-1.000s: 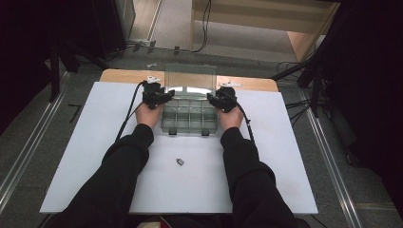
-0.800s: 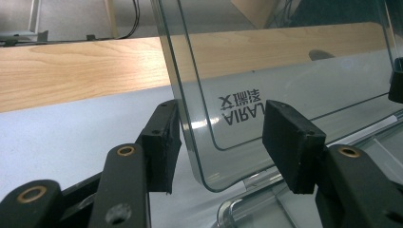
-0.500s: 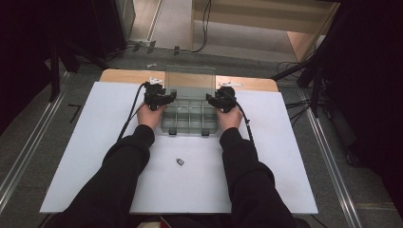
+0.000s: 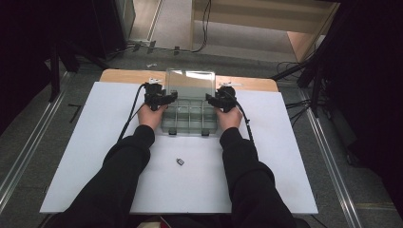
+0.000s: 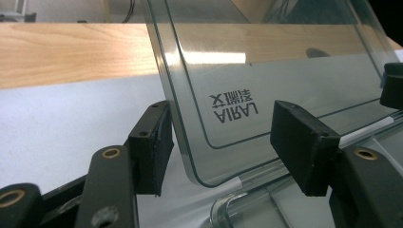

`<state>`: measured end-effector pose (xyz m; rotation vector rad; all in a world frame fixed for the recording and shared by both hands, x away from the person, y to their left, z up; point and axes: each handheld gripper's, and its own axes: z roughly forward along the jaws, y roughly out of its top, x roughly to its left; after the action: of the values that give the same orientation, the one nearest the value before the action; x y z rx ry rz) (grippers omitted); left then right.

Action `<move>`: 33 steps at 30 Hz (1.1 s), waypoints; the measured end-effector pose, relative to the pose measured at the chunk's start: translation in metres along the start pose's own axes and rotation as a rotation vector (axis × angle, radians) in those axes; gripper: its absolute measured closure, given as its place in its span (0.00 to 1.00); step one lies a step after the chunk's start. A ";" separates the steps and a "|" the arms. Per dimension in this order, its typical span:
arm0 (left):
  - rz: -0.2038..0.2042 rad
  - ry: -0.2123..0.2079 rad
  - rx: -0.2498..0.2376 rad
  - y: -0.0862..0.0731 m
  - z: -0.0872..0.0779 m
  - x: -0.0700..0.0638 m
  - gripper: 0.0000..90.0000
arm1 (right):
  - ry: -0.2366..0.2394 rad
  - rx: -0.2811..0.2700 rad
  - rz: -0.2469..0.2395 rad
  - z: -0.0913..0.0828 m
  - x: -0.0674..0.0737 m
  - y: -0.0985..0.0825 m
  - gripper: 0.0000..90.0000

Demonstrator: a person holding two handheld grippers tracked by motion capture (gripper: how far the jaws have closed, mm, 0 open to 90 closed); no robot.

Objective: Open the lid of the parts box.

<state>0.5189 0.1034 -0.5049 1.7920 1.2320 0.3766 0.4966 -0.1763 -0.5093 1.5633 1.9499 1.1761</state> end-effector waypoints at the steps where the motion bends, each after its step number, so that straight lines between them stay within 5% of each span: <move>1: -0.010 -0.007 0.006 0.000 0.000 0.001 0.45 | 0.000 -0.001 -0.002 0.000 0.000 0.000 0.53; 6: -0.048 -0.027 0.011 -0.001 0.001 0.004 0.44 | 0.005 0.002 0.000 0.000 0.000 0.000 0.53; 15: -0.009 0.016 0.015 0.001 -0.002 0.004 0.35 | 0.014 0.011 0.015 -0.001 0.000 0.001 0.51; 27: -0.069 -0.059 0.017 0.019 -0.037 0.013 0.33 | 0.098 0.004 -0.007 -0.034 0.005 0.014 0.45; 33: -0.025 -0.082 0.022 0.017 -0.054 0.014 0.33 | 0.135 0.030 -0.040 -0.047 0.008 0.012 0.42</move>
<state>0.4993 0.1408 -0.4648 1.7914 1.2035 0.2737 0.4676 -0.1853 -0.4710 1.4866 2.0827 1.2713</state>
